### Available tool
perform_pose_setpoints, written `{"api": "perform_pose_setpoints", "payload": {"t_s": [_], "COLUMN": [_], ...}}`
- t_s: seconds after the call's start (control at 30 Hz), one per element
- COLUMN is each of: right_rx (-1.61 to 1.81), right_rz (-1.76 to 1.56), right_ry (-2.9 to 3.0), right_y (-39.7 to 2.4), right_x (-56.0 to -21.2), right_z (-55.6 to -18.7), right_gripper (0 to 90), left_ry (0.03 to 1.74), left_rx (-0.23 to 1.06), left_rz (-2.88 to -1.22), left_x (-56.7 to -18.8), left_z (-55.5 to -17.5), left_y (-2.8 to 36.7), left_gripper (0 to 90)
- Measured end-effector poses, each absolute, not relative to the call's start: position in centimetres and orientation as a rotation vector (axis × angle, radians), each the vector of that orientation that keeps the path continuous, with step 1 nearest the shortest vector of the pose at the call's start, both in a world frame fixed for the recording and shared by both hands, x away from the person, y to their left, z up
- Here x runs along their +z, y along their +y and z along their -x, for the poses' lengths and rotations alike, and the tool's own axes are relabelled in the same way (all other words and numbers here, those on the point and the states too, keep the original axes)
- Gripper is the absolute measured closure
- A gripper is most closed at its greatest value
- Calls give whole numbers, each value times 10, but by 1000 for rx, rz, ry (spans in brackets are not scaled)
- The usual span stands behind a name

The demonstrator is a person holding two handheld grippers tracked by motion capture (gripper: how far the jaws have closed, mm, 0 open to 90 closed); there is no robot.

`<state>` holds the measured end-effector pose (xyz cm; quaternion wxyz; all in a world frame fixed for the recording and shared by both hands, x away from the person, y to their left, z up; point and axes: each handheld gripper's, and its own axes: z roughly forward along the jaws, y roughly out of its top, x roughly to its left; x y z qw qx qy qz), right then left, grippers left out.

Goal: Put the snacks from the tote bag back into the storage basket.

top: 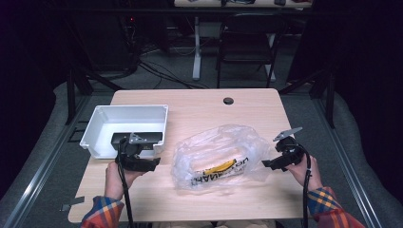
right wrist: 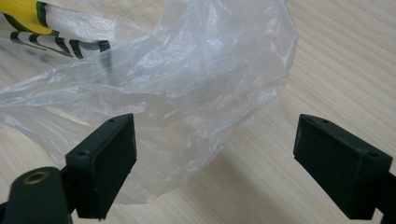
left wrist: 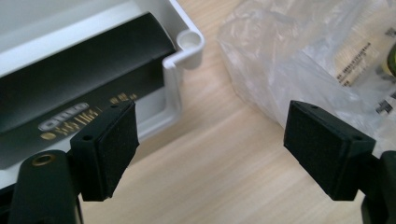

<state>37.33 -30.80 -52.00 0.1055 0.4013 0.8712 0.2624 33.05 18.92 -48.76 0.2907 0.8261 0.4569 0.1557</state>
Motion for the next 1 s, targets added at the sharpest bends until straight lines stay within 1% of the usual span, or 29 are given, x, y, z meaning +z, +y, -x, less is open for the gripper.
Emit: {"api": "perform_pose_setpoints", "payload": {"t_s": [0.23,0.47,0.57,0.6,0.73,0.77,1.0], "right_rx": [763,756,758,758,742,741,741], "right_rz": [-1191,-1197,-1195,-1194,-1193,-1192,-1185], "right_ry": [2576,2572,2573,2573,2573,2573,2576], "right_y": [-308,-310,-311,-311,-312,-312,-312], "right_x": [-521,-523,-523,-524,-524,-524,-524], "right_z": [-373,-373,-374,-374,-374,-374,-374], "right_gripper": [128,128,129,129,129,129,130], "left_ry": [1224,1218,1238,1239,1255,1251,1289], "left_rx": [419,397,427,410,423,403,410], "left_rz": [-2241,-2309,-2321,-2319,-2331,-2336,-2334], "left_x": [-500,-517,-524,-526,-535,-536,-542], "left_z": [-315,-303,-299,-298,-298,-298,-304], "left_y": [179,168,166,167,167,167,171], "left_gripper": [169,162,161,161,159,158,155]}}
